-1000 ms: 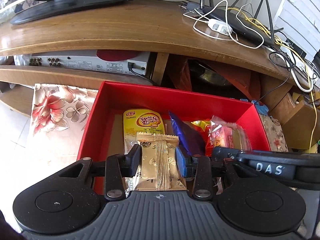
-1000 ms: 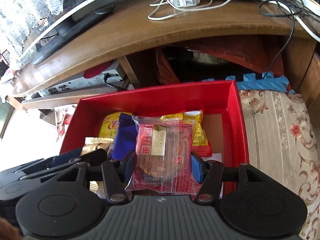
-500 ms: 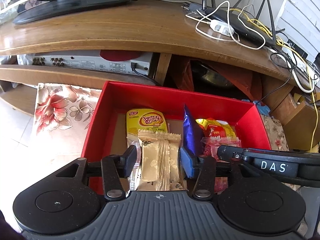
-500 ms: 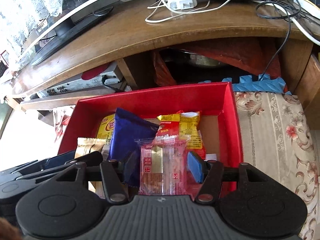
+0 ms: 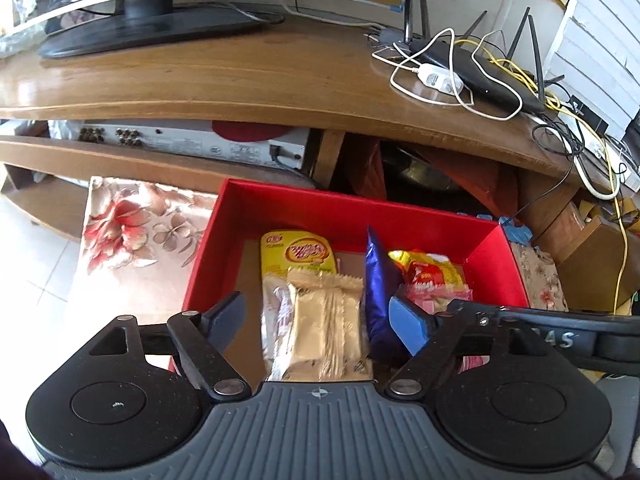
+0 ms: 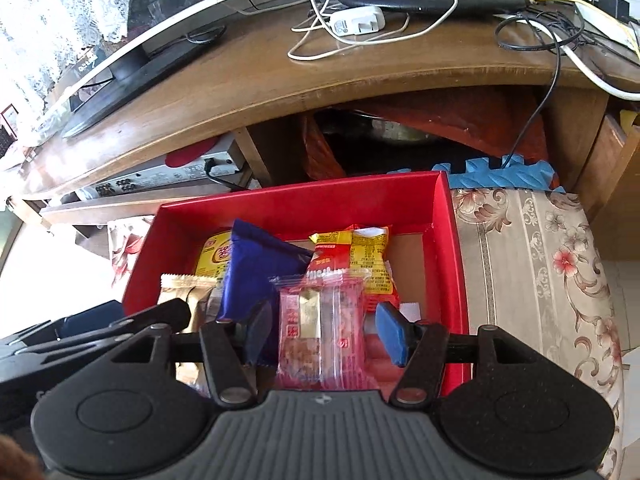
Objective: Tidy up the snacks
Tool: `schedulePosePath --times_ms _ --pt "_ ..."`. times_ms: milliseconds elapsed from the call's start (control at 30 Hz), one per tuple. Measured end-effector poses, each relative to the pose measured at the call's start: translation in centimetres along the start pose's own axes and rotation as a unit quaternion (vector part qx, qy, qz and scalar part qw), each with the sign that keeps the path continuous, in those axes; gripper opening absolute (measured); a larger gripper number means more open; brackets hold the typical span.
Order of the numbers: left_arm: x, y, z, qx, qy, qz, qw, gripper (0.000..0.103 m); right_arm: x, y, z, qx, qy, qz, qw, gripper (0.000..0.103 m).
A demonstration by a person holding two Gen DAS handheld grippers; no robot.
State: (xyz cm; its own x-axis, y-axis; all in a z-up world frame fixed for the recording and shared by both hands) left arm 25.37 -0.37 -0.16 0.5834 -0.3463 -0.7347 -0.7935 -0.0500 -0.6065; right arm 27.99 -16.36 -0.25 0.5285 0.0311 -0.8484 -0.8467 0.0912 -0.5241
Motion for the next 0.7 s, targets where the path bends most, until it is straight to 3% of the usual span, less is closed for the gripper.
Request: schedulePosePath --times_ms 400,700 --pt "-2.0 2.5 -0.3 0.008 -0.018 0.002 0.9998 0.088 -2.9 2.5 -0.3 -0.009 0.005 -0.014 1.000 0.057" --pt "-3.4 4.2 -1.0 0.009 -0.022 -0.005 0.9997 0.097 -4.5 4.5 -1.0 -0.011 0.013 -0.017 1.000 0.058"
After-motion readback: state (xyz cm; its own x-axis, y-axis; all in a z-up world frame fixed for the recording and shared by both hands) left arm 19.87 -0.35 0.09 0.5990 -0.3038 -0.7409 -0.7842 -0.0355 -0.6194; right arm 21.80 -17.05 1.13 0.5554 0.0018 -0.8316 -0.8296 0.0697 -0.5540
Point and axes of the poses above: each gripper's, at about its wrist camera, not at the fingertips, and x roughly the way its jaws point, z to its left, y to its underside, the point moved 5 cm from there along x, roughly the way its jaws point, and after that the axes turned 13 degrees about y, right-handed, at the moved point
